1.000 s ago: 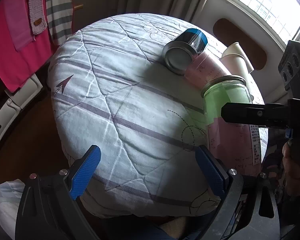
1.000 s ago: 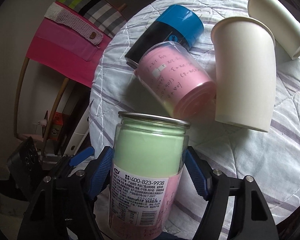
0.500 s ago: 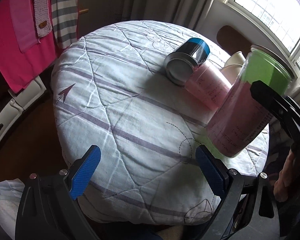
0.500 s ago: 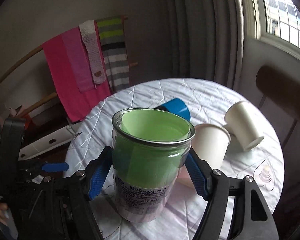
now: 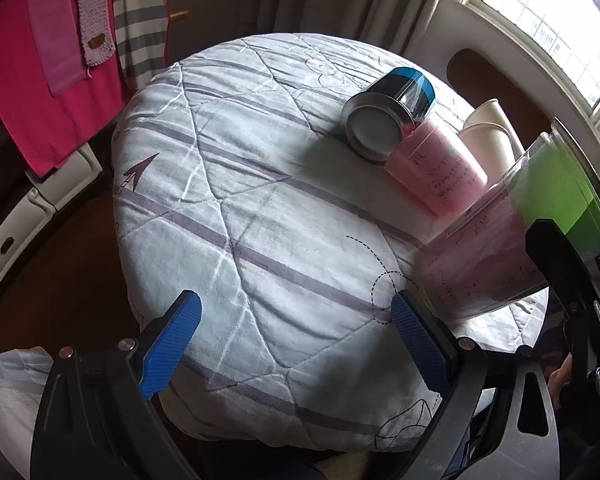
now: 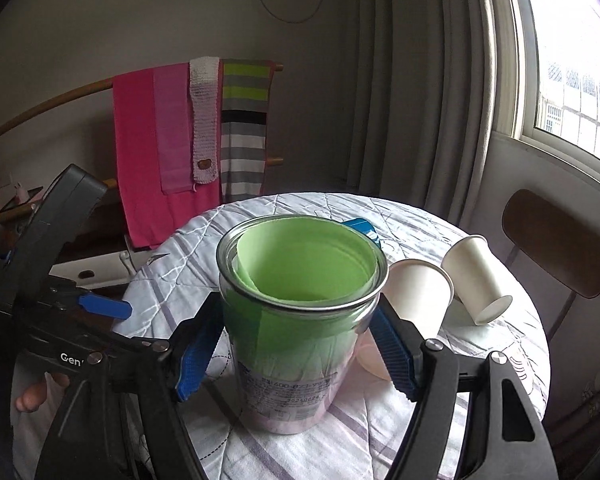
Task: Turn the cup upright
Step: 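Rotate the can open end up with the right tool and lower it onto the table, then open the right tool and pull it back from the upright can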
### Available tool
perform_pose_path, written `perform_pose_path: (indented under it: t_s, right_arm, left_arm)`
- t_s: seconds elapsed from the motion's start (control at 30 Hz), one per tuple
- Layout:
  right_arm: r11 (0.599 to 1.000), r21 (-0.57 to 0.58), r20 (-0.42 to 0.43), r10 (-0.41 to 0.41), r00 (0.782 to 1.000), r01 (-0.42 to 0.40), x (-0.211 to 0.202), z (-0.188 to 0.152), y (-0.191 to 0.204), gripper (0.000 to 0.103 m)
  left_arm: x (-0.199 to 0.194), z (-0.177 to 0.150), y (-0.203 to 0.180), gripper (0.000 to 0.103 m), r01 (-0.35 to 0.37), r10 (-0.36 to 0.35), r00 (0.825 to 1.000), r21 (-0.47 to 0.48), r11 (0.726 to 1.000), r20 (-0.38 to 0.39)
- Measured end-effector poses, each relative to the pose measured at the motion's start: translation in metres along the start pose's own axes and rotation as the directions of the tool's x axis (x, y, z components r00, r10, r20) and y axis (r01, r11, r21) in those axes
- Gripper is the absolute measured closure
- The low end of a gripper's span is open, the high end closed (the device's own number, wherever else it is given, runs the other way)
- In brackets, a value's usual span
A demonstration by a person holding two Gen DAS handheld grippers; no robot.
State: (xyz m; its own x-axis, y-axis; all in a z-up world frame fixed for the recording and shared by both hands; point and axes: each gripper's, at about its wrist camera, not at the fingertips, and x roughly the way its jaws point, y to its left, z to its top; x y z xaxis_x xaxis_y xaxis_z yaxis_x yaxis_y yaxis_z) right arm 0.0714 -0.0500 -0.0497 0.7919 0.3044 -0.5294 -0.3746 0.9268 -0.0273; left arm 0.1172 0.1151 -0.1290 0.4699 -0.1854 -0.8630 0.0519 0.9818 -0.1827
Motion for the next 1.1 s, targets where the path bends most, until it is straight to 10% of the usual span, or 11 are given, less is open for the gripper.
perform_pose_path:
  t_s: [0.7, 1.1]
  right_arm:
    - [0.995, 0.081, -0.009, 0.057, 0.998, -0.056, -0.054, -0.005, -0.018, 0.022]
    - [0.982, 0.122, -0.116, -0.133, 0.984, 0.147, -0.091, -0.004, -0.049, 0.021]
  left_arm:
    - [-0.064, -0.027, -0.050, 0.005, -0.065, 0.054, 0.991, 0.087, 0.994, 0.122]
    - [-0.103, -0.049, -0.120, 0.002, -0.153, 0.108, 0.961, 0.166, 0.974, 0.254]
